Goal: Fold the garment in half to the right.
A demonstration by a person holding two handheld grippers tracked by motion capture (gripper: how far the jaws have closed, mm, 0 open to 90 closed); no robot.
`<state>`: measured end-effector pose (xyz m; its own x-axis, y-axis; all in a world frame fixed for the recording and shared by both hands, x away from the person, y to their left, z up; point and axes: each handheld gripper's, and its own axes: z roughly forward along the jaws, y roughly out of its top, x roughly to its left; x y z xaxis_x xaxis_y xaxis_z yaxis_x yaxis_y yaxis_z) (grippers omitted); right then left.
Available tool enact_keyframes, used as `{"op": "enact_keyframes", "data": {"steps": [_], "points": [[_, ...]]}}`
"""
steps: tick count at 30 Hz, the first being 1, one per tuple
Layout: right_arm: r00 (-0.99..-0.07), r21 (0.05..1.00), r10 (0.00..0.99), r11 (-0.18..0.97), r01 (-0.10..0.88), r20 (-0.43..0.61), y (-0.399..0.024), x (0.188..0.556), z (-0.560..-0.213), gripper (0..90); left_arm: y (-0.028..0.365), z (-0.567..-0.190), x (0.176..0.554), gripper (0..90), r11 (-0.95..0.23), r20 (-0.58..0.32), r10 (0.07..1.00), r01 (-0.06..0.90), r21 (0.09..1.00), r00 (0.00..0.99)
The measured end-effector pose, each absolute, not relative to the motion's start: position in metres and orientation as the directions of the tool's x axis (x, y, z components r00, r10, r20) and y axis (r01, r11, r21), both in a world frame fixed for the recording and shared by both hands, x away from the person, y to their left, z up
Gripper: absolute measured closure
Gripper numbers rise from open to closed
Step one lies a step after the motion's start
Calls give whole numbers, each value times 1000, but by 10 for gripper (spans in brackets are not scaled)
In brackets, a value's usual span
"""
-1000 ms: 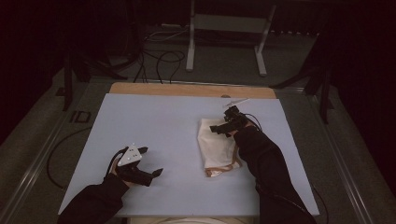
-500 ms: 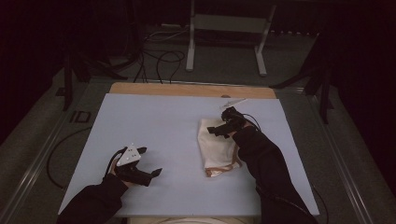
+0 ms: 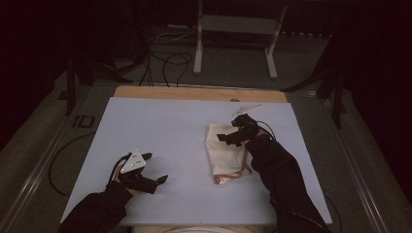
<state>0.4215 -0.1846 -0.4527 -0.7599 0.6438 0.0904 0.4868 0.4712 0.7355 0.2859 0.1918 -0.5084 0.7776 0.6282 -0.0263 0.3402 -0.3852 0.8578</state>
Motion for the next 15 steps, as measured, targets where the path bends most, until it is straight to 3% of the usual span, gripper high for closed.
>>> {"op": "enact_keyframes", "data": {"steps": [15], "points": [[-764,769,640,449,454,78,-213,394,-454,102,191,-508,286,5,-388,-23,629,339,857,777]]}}
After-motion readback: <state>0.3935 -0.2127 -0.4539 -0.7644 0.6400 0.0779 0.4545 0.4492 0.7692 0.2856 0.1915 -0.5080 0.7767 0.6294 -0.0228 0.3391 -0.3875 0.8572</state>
